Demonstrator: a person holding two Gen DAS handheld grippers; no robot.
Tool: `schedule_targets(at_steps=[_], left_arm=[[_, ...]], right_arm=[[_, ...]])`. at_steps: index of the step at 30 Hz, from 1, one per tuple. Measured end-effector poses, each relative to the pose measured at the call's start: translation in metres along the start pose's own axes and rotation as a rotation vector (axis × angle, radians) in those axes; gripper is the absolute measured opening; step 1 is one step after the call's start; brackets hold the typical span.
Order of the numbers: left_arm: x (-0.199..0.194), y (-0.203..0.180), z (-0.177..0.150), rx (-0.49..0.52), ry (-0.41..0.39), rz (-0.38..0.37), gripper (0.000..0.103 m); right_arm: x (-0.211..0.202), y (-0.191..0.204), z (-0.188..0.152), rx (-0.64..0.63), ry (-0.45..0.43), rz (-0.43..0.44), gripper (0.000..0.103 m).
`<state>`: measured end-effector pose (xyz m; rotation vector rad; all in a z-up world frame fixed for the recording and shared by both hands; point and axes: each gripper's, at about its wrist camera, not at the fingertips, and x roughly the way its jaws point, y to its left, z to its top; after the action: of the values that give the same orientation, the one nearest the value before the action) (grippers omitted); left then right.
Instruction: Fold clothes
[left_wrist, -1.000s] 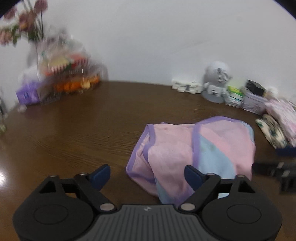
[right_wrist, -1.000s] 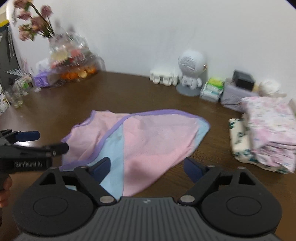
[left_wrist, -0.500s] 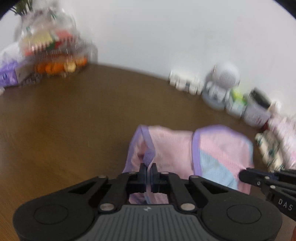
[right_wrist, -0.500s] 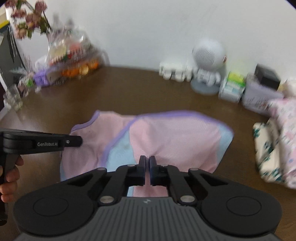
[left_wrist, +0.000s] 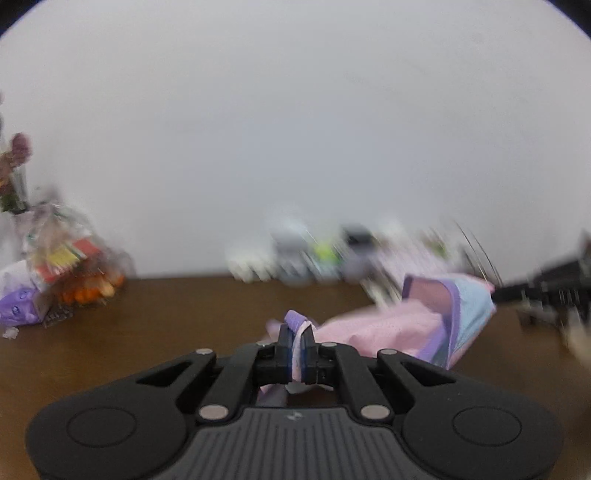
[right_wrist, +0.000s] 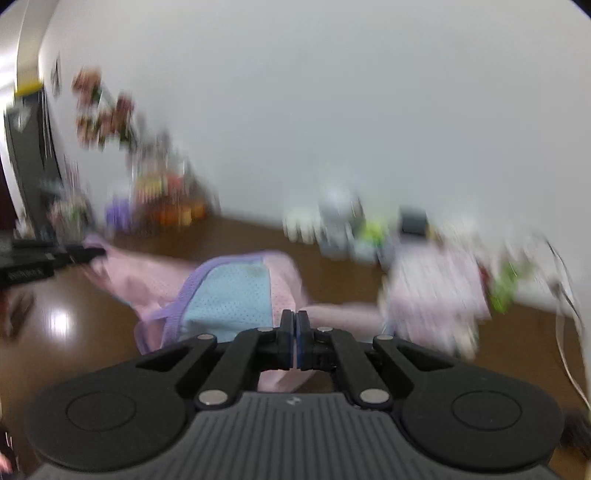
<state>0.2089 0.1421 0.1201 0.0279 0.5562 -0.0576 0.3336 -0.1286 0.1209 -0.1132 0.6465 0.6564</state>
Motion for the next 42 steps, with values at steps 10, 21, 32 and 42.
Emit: schedule_targets(at_steps=[10, 21, 32, 42], left_arm=[[-0.017, -0.050, -0.136, -0.079, 0.289, -0.133, 0.003], [-0.024, -0.031, -0.099, -0.037, 0.184, 0.052, 0.071], [0.088, 0.002, -0.074, 0.198, 0.263, 0.291, 0.044], [0.094, -0.007, -0.100, 0.329, 0.290, 0.317, 0.002]], right_arm=[[-0.053, -0.028, -0.181, 0.194, 0.266, -0.030, 0.001], [-0.083, 0.004, -0.177, 0.131, 0.136, -0.038, 0.064], [-0.013, 0.045, -0.171, -0.050, 0.246, -0.200, 0.044], [-0.048, -0.009, -0.183, 0.118, 0.213, -0.281, 0.001]])
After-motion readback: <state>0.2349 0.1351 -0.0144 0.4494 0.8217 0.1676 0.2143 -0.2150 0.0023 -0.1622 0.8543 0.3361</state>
